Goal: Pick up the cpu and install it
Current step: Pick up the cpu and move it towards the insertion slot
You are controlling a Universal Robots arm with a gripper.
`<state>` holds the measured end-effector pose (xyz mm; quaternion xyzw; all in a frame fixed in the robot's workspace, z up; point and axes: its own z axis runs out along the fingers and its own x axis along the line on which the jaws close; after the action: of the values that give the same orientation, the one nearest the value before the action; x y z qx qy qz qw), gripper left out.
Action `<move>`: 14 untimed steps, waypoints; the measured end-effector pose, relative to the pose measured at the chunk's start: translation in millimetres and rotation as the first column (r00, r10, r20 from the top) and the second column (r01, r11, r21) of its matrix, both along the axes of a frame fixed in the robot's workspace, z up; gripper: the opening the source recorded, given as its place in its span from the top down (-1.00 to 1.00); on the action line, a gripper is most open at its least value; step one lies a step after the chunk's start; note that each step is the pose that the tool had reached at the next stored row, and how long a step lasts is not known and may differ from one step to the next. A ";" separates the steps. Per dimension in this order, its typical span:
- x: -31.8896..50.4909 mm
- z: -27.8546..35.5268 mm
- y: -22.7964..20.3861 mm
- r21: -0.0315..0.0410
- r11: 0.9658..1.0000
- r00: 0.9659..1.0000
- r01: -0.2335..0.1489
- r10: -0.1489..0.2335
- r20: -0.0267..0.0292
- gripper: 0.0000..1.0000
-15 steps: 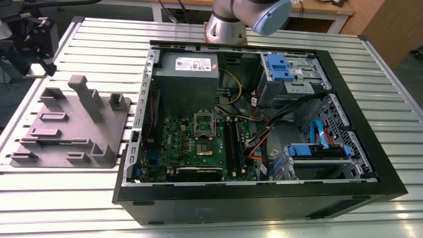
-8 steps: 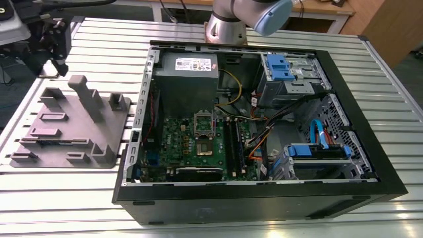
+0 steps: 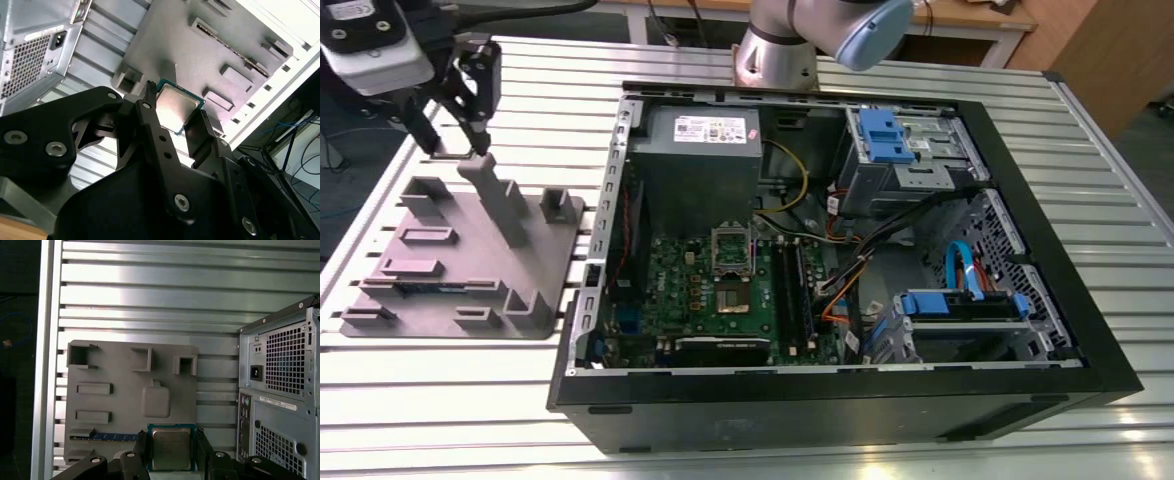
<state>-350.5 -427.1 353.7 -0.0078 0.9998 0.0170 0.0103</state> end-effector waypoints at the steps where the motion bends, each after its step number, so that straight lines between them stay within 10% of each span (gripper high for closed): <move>1: 3.8 0.0 0.0 0.000 1.000 1.000 0.000 0.000 -0.001 0.06; 14: 52.6 0.0 0.0 0.000 1.000 1.000 0.000 0.000 -0.009 0.06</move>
<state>-297.9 -427.1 353.7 -0.0077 0.9998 0.0171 0.0060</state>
